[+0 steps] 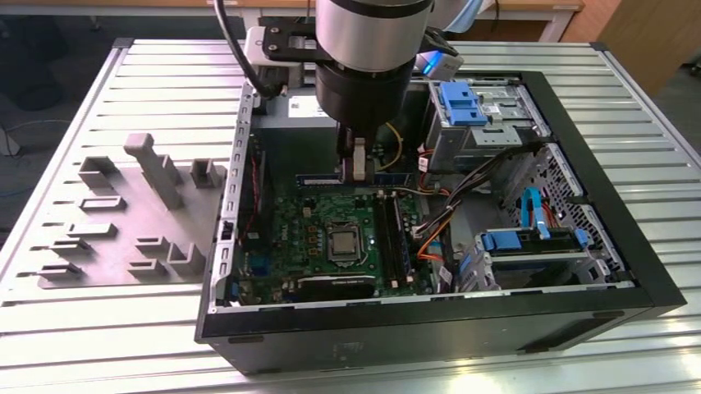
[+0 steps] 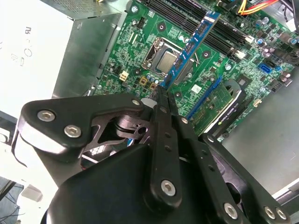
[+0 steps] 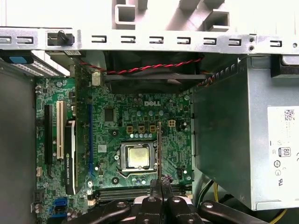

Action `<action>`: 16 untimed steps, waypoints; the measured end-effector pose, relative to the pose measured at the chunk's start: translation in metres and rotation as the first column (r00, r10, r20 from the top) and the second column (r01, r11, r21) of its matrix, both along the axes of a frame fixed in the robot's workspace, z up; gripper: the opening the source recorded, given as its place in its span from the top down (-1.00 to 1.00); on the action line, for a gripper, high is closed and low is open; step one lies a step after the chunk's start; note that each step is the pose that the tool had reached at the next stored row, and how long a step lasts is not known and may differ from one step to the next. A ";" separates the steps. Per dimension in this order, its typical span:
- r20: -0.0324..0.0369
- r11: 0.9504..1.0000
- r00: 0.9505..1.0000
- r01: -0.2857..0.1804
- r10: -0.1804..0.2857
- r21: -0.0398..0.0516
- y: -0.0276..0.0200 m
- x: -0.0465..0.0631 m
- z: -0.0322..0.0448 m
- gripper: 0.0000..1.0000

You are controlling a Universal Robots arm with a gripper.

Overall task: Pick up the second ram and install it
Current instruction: 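Insert the second ram into the second slot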

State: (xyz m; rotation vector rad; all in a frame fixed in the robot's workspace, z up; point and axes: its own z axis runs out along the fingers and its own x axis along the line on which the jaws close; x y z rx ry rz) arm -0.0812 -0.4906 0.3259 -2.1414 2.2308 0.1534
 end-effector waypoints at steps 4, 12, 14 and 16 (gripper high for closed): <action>0.000 1.000 1.000 0.000 0.000 0.000 0.0000 0.000 -0.0001 0.76; 0.000 1.000 1.000 0.003 -0.003 0.000 0.0000 0.000 -0.0002 0.76; 0.000 1.000 1.000 0.012 -0.012 0.000 0.0000 0.000 -0.0003 0.76; 0.000 0.999 0.999 0.035 -0.035 0.000 0.0000 0.000 -0.0003 0.76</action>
